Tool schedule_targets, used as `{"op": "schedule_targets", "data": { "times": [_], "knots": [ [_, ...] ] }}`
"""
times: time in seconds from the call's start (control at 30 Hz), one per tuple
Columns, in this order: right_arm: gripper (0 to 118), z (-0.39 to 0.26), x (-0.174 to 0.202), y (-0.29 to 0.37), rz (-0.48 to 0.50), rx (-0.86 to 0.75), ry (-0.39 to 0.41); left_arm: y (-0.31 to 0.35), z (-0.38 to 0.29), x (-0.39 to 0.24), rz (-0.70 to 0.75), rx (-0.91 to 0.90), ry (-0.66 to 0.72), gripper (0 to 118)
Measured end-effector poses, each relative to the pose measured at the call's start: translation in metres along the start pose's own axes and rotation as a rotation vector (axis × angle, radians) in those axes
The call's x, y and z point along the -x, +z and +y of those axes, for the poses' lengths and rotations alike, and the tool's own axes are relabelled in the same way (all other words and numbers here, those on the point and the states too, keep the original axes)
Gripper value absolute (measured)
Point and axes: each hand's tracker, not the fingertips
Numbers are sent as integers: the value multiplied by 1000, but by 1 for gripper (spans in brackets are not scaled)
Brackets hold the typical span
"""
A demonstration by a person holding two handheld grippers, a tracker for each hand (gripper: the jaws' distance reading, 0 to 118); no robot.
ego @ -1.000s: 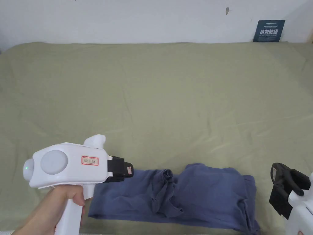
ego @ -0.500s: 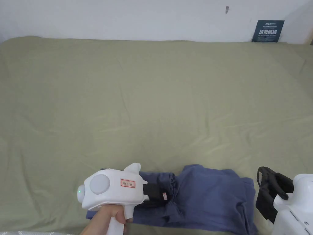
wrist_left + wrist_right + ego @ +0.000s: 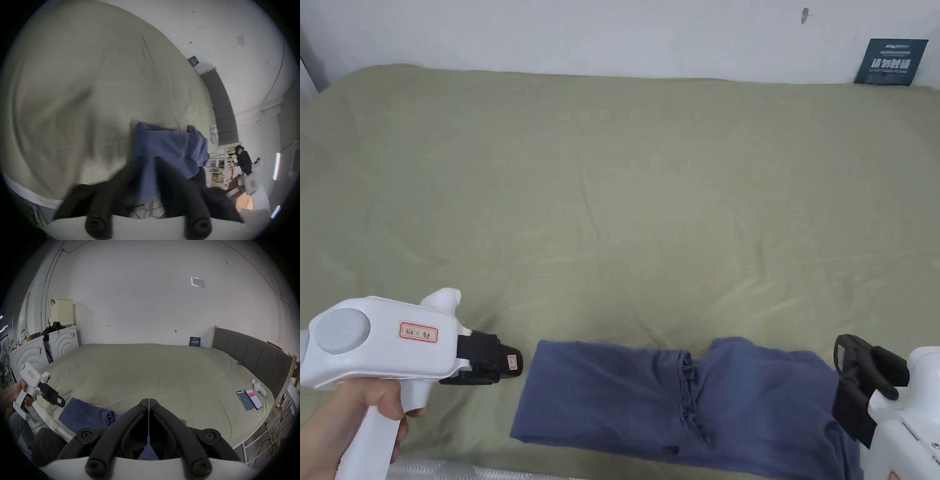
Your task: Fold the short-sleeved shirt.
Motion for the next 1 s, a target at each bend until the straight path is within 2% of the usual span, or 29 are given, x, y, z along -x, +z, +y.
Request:
{"op": "schedule_targets", "data": {
  "times": [0.03,0.1,0.27,0.3,0.33,0.37,0.4,0.5,0.53,0.6,0.63,0.67,0.8,1.0],
  "knots": [
    [1,1,1,-1,1,0,0,-2,-1,3,-30,15,1,115],
    [1,0,3,-3,3,5,-1,-7,-4,-4,-139,53,15,116],
    [1,2,8,-7,11,19,21,-46,8,12,-244,86,66,115],
    [1,2,9,-7,12,19,27,-53,9,14,-282,118,89,107],
    [1,2,9,-7,12,19,33,-61,9,15,-320,143,110,73],
    [1,2,10,-7,11,20,38,-62,9,14,-344,138,128,20],
    [1,3,10,-8,10,22,42,-65,10,13,-384,122,137,11],
    [1,3,9,-8,6,24,42,-77,11,14,-440,114,179,11],
    [1,4,8,-7,5,24,42,-80,10,13,-415,117,177,11],
    [1,4,6,-6,1,19,40,-89,3,8,-226,112,130,11],
    [1,5,5,-6,0,16,38,-89,2,-2,-267,136,130,11],
    [1,7,4,-5,2,13,36,-83,5,0,-303,110,158,11],
    [1,13,0,-1,2,-10,35,-49,6,-3,-290,22,175,11],
    [1,20,-4,1,21,-43,24,30,4,21,-117,-107,151,11]
  ]
}}
